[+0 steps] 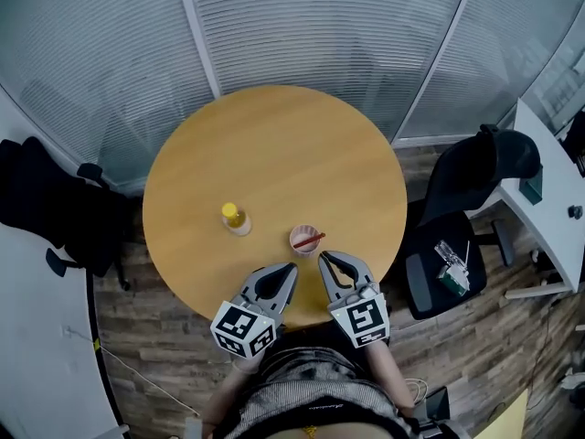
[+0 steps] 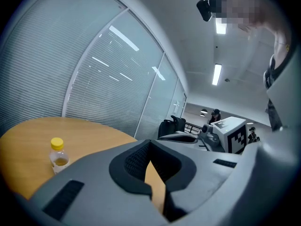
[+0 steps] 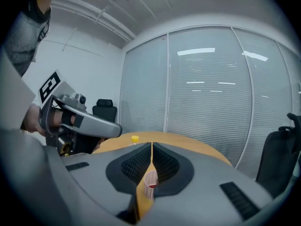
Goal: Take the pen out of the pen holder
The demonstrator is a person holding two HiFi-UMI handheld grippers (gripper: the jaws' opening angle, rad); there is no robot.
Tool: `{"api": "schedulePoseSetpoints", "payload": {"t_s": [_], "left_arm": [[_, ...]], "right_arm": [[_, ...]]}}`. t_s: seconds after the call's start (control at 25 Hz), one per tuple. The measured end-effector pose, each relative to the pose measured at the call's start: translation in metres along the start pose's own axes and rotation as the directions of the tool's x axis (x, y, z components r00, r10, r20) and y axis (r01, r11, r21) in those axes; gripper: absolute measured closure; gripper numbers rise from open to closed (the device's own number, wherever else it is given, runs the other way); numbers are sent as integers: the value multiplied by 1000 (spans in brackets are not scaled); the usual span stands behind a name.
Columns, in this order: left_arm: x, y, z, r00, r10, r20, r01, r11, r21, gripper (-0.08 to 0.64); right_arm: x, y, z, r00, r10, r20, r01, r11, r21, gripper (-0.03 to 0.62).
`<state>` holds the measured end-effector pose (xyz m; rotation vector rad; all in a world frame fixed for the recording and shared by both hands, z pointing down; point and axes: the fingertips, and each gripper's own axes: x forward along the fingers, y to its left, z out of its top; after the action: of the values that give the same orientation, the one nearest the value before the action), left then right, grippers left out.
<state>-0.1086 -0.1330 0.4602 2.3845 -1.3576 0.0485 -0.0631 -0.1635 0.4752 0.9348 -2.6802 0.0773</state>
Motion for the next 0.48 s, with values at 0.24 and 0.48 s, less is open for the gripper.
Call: {"api": "schedulePoseSetpoints", "payload": {"t_s": [0.24, 0.48], "left_arm": [[8, 4, -5, 999, -28, -30, 28, 1000, -13, 555], [14, 18, -7, 999, 9, -45, -11, 999, -38, 555]], "right_arm": [[12, -9, -17, 999, -16, -48, 15, 1000, -15, 568], [33, -16, -34, 996, 11, -90, -12, 1000, -12, 568]]}}
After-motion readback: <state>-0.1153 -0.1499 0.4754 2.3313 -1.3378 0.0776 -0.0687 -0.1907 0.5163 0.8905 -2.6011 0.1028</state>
